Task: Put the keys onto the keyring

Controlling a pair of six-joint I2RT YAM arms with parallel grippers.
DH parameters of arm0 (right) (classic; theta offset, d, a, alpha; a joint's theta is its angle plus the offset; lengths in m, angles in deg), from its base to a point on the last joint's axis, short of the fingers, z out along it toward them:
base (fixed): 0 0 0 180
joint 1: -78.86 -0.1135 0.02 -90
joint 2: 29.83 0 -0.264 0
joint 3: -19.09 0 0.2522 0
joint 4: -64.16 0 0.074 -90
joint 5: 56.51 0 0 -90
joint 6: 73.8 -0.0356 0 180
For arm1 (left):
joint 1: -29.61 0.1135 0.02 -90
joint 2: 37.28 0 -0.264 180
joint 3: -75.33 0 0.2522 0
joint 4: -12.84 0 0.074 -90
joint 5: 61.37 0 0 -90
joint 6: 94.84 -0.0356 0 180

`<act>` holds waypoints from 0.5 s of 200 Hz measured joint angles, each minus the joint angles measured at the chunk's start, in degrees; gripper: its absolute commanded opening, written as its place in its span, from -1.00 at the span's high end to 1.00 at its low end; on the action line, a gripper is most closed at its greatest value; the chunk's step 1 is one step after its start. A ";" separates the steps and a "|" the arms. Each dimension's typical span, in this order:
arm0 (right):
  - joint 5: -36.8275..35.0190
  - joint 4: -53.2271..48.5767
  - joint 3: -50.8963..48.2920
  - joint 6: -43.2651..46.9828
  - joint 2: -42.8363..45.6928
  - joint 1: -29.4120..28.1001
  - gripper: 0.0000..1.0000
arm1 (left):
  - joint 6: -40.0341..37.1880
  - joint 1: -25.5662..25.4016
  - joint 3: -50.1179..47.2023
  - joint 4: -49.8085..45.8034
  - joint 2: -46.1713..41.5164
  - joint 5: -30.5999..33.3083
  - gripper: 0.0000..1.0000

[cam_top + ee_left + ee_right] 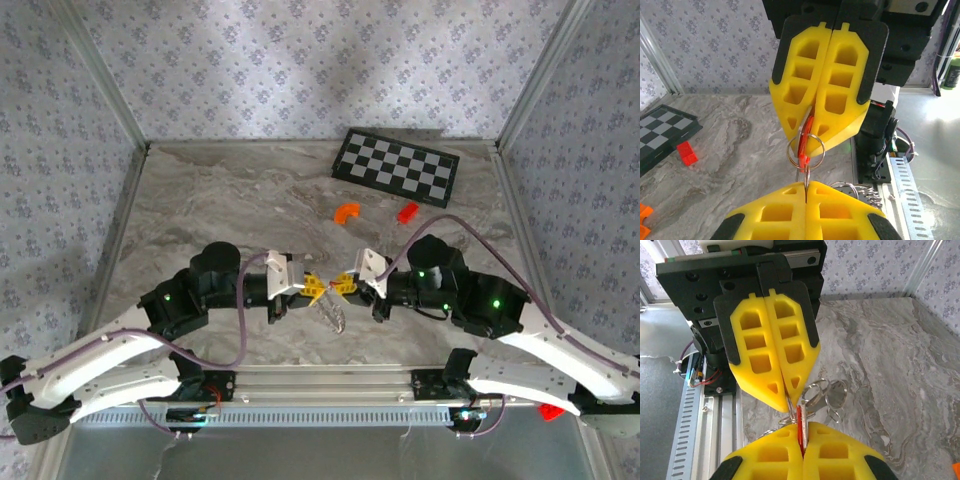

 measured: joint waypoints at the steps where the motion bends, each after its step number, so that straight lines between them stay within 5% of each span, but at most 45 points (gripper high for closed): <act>1: -0.04 0.00 0.00 0.00 -0.02 -0.02 1.00 | 0.00 0.00 0.00 -0.02 0.02 0.00 1.00; 58: -2.80 -1.42 1.18 0.94 -1.14 -0.42 1.00 | -0.15 0.00 -0.11 -0.35 -0.07 1.66 1.00; 100: -5.75 -4.17 3.17 1.29 -4.46 -0.50 1.00 | 0.20 0.00 -3.41 0.92 -1.86 4.26 0.62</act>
